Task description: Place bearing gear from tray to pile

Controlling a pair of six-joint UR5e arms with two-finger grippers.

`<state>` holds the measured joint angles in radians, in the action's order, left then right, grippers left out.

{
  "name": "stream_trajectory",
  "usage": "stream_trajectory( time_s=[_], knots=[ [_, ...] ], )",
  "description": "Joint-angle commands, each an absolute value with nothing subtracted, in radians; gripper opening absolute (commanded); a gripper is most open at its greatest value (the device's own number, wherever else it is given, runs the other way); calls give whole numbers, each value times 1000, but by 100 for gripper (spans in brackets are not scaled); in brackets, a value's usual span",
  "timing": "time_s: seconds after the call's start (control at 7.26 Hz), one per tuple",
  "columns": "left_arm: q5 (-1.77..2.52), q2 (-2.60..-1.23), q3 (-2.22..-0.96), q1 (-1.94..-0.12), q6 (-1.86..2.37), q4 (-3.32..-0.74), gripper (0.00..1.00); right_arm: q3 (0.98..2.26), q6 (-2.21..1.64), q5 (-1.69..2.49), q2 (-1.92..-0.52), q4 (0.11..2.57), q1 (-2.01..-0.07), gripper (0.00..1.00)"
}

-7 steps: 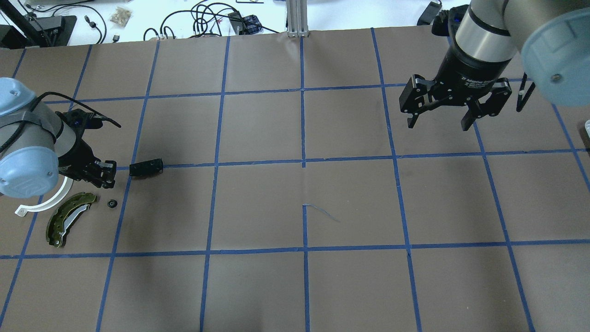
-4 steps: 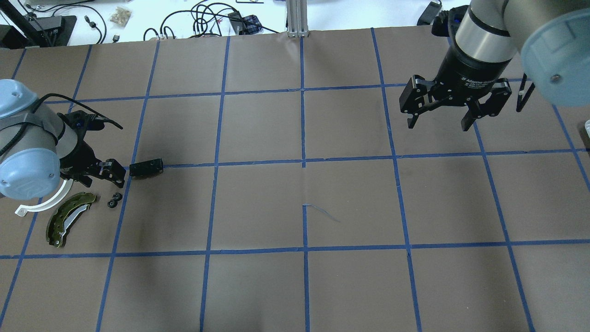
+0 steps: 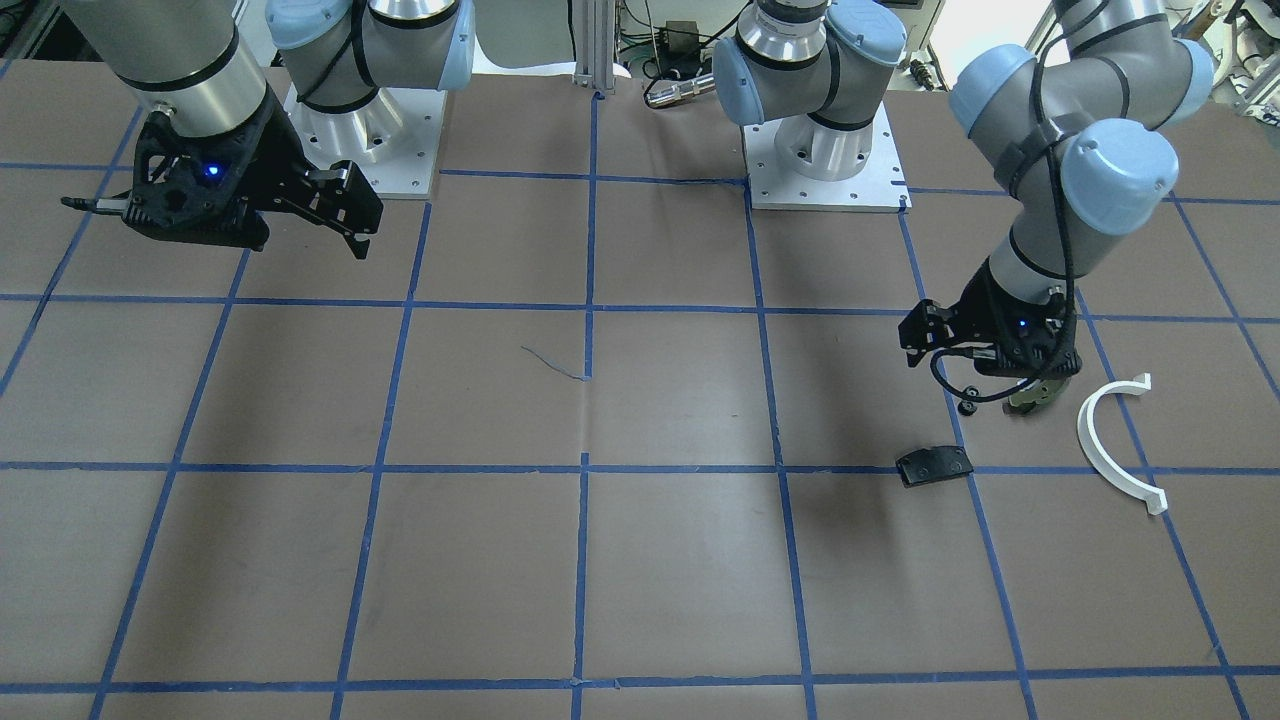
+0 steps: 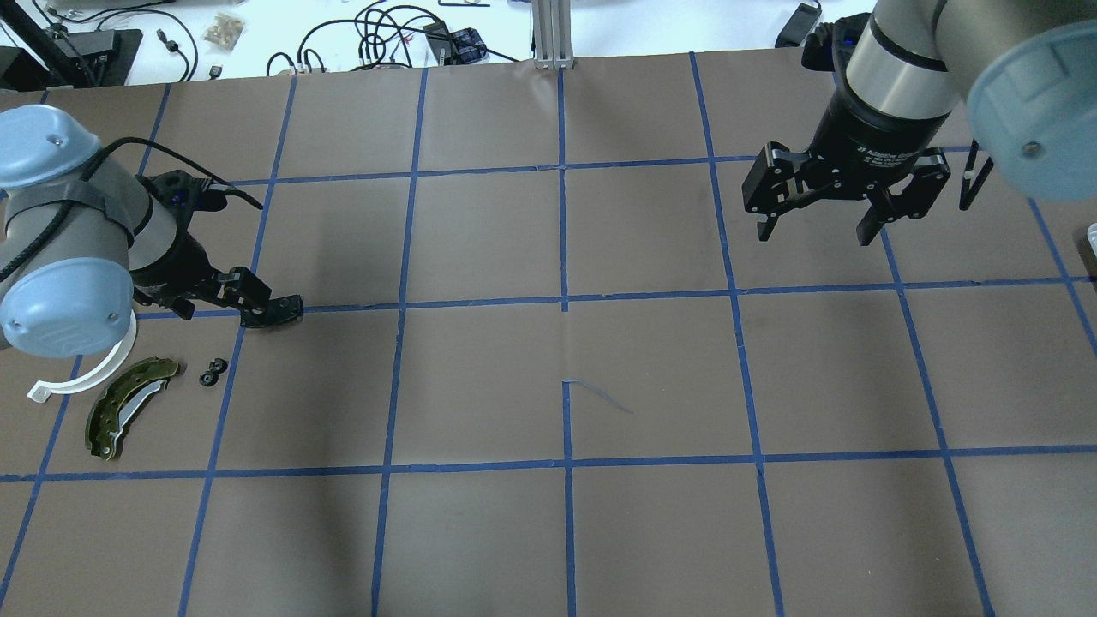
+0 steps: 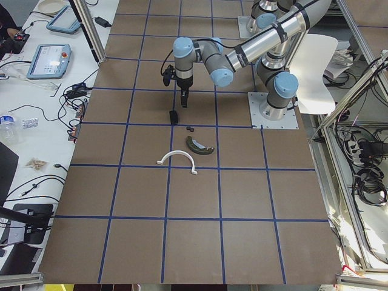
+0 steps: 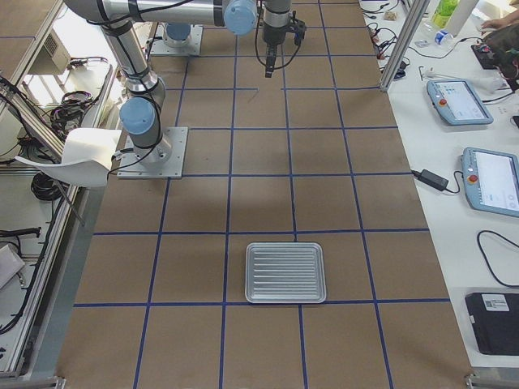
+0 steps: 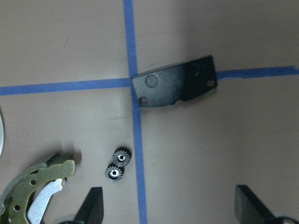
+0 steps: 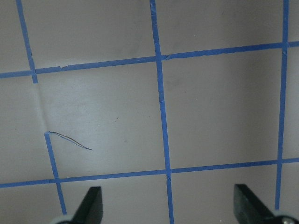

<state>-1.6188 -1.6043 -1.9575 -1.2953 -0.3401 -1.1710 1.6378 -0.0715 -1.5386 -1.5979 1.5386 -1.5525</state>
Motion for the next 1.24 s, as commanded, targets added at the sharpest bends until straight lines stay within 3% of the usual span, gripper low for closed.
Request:
stream_trajectory(
  time_s=[0.0, 0.41, 1.1],
  knots=[
    [-1606, -1534, -1751, -1443, -110, -1476, 100, 1632, -75, -1529, -1598, 1539, -1549, 100],
    [-1612, -1519, -1567, -1672, 12, -1599, 100, 1634, -87, -1542, -1637, 1562, -1554, 100],
    [-1579, -1526, -1559, -1661, 66, -1620, 100, 1637, -77, -1539, -1643, 1555, -1554, 100]
  ],
)
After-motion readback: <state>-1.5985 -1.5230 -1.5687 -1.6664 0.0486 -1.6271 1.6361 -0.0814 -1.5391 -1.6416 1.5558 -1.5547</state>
